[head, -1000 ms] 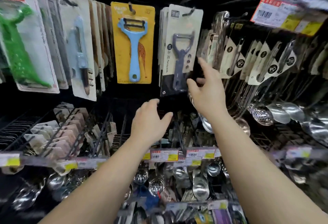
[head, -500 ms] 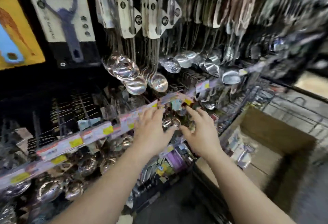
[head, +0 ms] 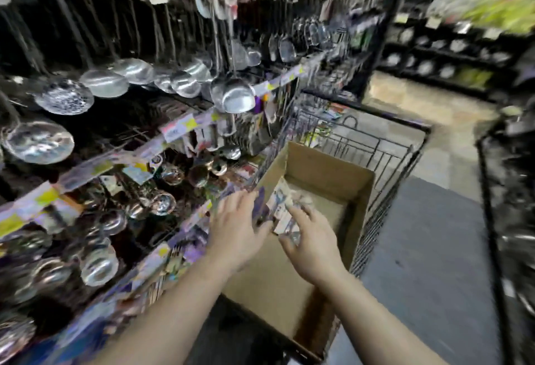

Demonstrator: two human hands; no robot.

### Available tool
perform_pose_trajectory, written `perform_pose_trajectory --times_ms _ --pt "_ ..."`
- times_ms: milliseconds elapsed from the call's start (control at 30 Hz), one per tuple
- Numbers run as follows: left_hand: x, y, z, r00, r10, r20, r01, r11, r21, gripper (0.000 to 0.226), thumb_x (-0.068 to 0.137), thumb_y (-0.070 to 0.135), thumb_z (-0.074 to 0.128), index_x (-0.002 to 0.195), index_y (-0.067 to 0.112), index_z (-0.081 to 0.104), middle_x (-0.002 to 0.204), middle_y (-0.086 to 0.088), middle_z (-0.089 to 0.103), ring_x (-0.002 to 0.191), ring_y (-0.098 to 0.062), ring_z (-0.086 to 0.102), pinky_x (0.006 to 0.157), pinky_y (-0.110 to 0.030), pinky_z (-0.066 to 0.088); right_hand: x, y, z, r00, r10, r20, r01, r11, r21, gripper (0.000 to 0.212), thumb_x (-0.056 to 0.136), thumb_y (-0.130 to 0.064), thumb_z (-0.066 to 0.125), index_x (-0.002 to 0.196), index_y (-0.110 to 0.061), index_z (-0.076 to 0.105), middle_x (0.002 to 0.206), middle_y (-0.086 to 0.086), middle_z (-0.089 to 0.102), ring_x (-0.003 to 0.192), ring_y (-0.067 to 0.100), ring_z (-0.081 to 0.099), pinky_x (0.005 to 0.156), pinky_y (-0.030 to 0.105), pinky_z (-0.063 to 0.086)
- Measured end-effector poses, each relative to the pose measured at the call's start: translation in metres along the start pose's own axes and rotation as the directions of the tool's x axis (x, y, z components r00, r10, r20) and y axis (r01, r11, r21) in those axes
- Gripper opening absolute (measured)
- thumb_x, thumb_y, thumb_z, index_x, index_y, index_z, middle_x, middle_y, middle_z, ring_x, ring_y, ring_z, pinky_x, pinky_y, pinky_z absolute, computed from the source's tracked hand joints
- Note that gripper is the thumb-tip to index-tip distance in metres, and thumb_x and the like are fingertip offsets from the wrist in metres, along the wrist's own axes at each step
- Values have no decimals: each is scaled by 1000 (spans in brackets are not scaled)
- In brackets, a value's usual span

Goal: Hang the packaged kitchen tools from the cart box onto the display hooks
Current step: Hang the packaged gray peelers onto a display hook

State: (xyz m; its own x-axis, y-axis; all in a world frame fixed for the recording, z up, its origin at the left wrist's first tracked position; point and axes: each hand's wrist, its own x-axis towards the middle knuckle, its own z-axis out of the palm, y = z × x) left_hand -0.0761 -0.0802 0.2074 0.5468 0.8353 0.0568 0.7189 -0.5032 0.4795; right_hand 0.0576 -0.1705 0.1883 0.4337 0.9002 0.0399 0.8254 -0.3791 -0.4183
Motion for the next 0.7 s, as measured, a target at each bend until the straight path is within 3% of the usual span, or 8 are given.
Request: perform_pose_trajectory --times_ms 233,700 --pt "17 17 45 993 8 114 -7 1000 -7 66 95 50 55 154 30 31 159 6 28 148 -18 21 123 -40 18 55 50 -13 995 96 -13 -94 992 89 65 93 -34 64 151 -31 36 157 7 34 146 23 26 117 36 24" --pt "184 -6 126 947 32 319 -19 999 -44 64 94 43 60 151 22 37 157 -2 34 145 -25 27 121 -39 23 124 106 67 928 361 96 -372 915 155 65 91 -31 65 150 -31 38 151 9 41 142 24 34 113 32 28"
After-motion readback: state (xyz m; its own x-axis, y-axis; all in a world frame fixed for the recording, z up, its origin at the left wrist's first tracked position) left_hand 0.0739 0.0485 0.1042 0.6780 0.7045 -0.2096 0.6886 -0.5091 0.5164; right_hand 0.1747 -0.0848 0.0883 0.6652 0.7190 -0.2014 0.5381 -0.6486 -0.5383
